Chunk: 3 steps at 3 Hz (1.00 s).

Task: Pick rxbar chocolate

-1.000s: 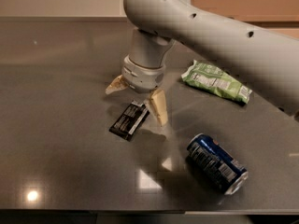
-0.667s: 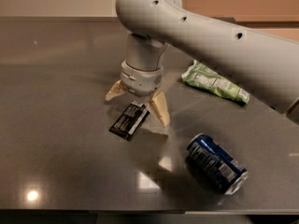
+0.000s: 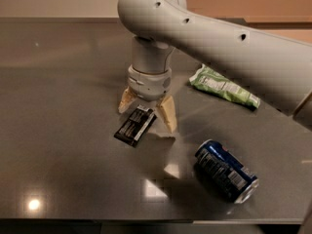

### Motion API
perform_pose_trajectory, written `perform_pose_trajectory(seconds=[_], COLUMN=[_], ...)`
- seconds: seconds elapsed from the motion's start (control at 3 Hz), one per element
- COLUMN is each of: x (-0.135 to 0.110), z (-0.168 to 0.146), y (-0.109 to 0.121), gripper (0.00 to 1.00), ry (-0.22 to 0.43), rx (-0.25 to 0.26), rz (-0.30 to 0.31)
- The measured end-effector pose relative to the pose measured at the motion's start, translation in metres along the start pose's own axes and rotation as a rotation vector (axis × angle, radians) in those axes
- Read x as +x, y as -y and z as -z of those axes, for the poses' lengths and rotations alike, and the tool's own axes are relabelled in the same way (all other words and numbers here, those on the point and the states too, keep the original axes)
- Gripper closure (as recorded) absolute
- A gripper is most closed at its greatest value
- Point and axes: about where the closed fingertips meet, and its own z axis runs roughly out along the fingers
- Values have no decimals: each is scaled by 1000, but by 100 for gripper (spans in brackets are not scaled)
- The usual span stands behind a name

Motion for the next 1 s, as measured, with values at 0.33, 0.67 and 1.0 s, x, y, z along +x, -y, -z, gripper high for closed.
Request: perform_pose_trajectory(seconds=[0.33, 0.67, 1.0], x=[3, 2, 1], z=[-4, 0, 6], y=[-1, -1, -1], gripper=[40, 65, 87], ry=[-3, -3, -3], rx=[-13, -13, -13], rz=[-3, -3, -3])
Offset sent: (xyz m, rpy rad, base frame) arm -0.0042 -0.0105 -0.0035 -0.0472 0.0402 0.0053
